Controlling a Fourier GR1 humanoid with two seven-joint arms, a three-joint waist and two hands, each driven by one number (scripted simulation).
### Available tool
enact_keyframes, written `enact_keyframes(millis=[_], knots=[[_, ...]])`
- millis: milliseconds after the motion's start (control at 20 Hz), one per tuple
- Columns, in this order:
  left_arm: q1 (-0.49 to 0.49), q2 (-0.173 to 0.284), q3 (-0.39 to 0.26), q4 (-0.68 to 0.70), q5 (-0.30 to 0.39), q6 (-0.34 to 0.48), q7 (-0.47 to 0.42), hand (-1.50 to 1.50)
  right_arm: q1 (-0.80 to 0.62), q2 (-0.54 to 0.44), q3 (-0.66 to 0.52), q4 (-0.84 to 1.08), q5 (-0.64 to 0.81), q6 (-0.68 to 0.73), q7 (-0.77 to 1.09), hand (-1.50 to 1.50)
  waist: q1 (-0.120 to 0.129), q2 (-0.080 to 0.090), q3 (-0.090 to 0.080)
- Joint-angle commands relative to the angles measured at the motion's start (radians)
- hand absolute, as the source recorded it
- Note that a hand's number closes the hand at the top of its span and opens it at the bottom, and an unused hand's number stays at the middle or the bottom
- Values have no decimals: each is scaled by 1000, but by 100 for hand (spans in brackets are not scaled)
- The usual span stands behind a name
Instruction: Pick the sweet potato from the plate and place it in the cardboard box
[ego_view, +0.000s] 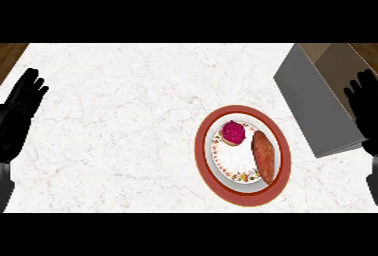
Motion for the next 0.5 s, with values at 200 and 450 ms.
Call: enact_keyframes(millis=[200,450], knots=[[-49,10,-117,-31,-129,-88,-116,0,-153,-225,-104,-165,-64,213,28,-150,-11,8,12],[-110,-64,-219,-33,-177,-96,-79,0,-35,-349,-72,-42,85,405,-152,-150,-7,18,15]])
